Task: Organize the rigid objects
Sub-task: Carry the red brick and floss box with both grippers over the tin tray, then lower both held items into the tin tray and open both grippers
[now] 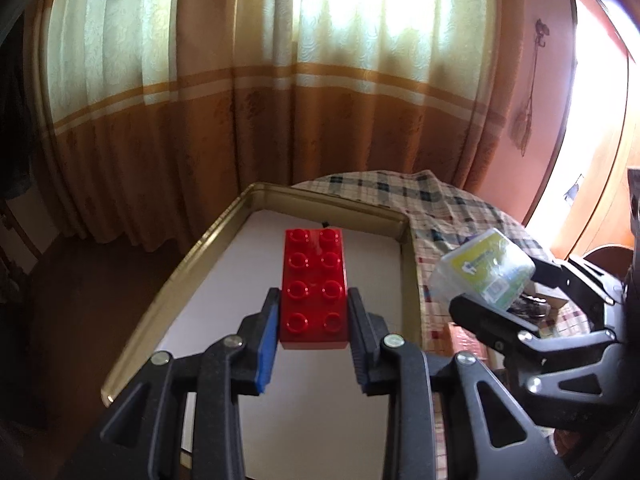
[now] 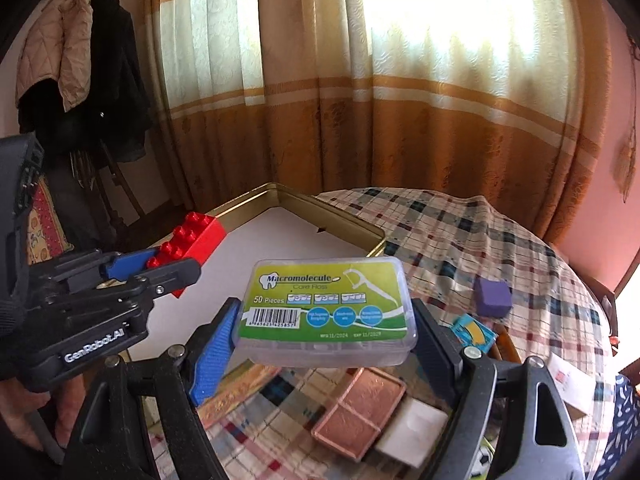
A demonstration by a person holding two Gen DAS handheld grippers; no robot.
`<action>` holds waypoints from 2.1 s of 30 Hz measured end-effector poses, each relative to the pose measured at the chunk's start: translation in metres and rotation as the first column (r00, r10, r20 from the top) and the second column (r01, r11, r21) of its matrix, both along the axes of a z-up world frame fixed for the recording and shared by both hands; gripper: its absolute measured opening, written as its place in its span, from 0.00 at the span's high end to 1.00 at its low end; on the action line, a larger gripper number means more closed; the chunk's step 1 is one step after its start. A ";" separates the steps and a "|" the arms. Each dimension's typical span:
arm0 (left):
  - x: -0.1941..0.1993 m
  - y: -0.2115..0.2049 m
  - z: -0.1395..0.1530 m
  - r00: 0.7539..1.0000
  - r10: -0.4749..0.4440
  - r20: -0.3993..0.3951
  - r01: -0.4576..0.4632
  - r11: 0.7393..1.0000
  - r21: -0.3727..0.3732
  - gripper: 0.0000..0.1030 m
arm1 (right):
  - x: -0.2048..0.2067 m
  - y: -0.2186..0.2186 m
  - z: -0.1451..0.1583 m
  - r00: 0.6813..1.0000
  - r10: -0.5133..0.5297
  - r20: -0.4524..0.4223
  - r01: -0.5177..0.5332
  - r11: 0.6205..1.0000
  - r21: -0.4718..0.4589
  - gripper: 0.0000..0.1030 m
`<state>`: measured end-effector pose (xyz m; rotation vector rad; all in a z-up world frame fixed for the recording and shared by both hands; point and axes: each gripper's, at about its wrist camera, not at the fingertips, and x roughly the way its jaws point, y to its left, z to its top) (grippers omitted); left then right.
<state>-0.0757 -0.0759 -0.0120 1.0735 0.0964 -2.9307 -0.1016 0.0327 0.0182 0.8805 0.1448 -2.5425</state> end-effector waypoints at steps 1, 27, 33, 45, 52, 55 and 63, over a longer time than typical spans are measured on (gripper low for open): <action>-0.001 0.000 0.000 1.000 0.002 0.005 -0.002 1.000 -0.008 0.71 | -0.004 -0.003 -0.001 1.000 0.002 0.005 -0.003 1.000 0.007 0.19; -0.062 -0.039 -0.020 0.976 0.053 0.211 -0.034 0.995 -0.095 0.71 | -0.067 -0.068 -0.027 0.996 0.035 0.088 -0.046 0.991 0.125 0.19; -0.066 -0.041 -0.024 0.974 0.056 0.221 -0.034 0.994 -0.100 0.70 | -0.069 -0.069 -0.032 0.994 0.040 0.099 -0.052 0.991 0.125 0.19; -0.057 -0.041 -0.010 0.983 0.101 0.154 -0.080 0.987 -0.136 0.32 | -0.057 -0.066 -0.029 0.996 0.050 0.074 -0.056 0.995 0.083 0.11; -0.028 -0.036 0.000 0.989 0.105 0.106 -0.099 0.993 -0.057 0.23 | -0.028 -0.035 -0.015 0.999 -0.005 0.052 0.004 1.000 0.011 0.11; -0.010 -0.025 0.002 0.992 0.091 0.082 -0.089 0.995 -0.034 0.14 | -0.004 -0.017 -0.010 0.999 -0.001 0.034 0.002 1.000 -0.013 0.11; 0.015 0.032 0.011 0.999 -0.015 0.034 0.017 0.999 -0.049 0.11 | 0.052 0.053 -0.021 0.997 -0.072 0.002 0.072 0.997 0.031 0.11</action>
